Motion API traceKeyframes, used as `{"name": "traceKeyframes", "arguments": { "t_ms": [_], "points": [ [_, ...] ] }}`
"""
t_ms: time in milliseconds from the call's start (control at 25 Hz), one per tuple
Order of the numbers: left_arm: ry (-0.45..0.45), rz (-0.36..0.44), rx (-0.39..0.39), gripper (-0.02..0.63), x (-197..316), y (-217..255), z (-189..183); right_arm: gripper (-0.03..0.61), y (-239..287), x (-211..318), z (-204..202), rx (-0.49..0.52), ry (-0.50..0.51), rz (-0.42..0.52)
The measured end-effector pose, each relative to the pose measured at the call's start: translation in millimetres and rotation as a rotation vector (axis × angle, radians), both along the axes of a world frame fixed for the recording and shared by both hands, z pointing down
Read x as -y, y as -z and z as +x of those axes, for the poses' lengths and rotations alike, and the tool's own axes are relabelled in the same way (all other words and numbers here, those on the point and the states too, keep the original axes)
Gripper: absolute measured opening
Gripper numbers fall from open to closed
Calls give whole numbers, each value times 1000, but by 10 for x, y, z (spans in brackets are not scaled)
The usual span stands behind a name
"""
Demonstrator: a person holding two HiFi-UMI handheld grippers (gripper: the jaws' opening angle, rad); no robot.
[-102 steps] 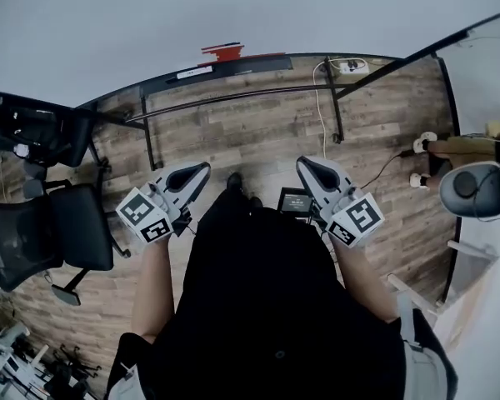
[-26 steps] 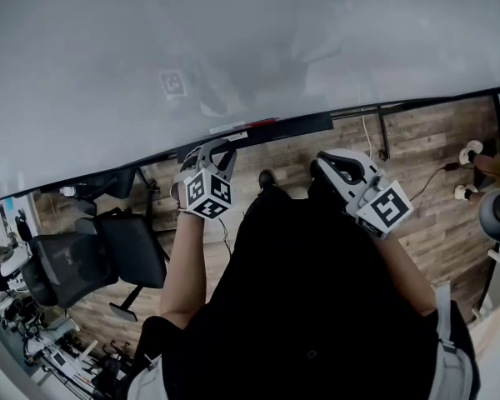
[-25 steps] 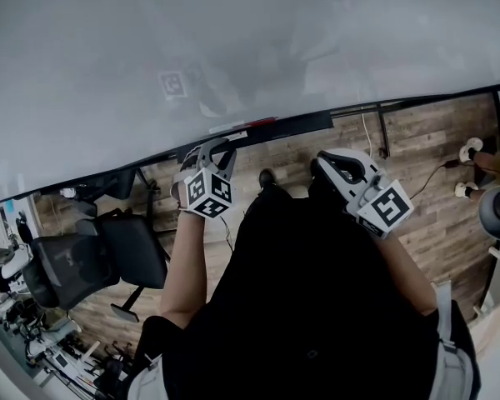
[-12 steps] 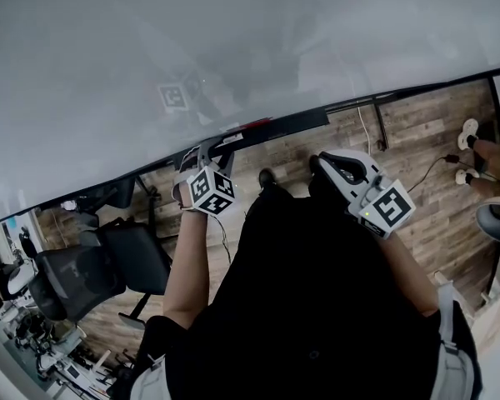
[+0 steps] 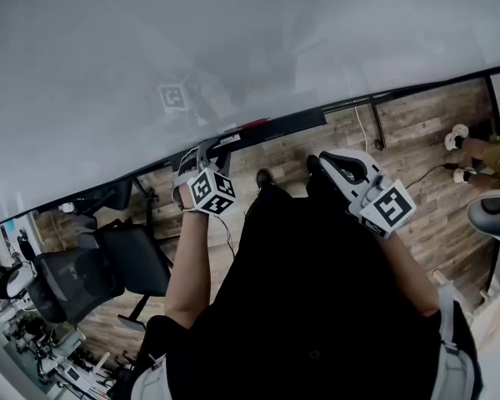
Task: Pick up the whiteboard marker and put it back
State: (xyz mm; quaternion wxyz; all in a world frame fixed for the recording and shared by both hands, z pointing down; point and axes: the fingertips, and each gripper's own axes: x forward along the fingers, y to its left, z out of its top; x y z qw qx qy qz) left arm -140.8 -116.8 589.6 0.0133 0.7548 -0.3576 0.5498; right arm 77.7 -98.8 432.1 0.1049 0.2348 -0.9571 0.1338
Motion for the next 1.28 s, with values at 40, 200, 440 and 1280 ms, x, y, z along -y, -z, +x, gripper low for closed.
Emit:
{"name": "traceKeyframes", "arguments": {
  "t_ms": [40, 200, 440, 1280],
  "points": [
    [1, 5, 3, 132, 2, 0, -1, 20, -10, -4, 8, -4, 1, -2],
    [-3, 10, 16, 132, 12, 14, -10, 20, -9, -1, 18, -12, 0, -5],
    [-5, 7, 38, 107, 28, -10, -33, 20, 35, 19, 4, 4, -5, 3],
    [-3, -2, 58, 83, 3, -6, -57, 20, 25, -2, 50, 10, -23, -7]
  ]
}}
